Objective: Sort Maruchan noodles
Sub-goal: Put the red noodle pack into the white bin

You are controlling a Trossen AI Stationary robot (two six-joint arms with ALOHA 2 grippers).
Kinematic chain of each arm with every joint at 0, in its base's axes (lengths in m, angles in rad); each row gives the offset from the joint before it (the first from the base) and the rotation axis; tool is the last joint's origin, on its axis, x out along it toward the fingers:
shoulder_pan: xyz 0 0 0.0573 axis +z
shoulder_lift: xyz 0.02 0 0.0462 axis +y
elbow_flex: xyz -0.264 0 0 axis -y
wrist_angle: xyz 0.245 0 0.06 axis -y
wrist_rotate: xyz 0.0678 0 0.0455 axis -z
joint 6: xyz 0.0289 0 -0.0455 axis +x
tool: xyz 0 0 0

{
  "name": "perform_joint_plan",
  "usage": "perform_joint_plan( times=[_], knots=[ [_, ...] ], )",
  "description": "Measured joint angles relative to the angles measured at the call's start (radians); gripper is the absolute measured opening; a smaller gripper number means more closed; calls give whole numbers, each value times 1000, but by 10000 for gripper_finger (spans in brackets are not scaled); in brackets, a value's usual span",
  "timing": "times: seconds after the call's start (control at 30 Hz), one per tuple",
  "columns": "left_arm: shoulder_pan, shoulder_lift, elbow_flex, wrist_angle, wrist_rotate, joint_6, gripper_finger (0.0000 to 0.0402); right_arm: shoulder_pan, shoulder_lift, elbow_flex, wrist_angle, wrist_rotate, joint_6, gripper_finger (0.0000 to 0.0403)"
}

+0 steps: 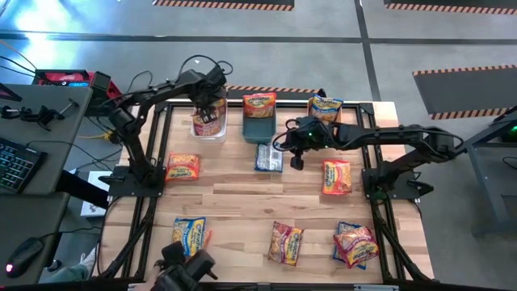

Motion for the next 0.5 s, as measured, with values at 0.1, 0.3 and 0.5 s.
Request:
perform_joint_plan(
  times=[0.1, 0.3, 0.5],
  knots=[
    [1, 31, 0, -10, 0, 25, 191, 0, 11, 0, -4, 0, 0, 0],
    [-4, 45, 0, -20, -4, 40, 191, 0, 23, 0, -17, 0, 0, 0],
    [-7, 13, 0, -62, -10, 42, 191, 0, 23, 0, -11, 0, -4, 0]
  ],
)
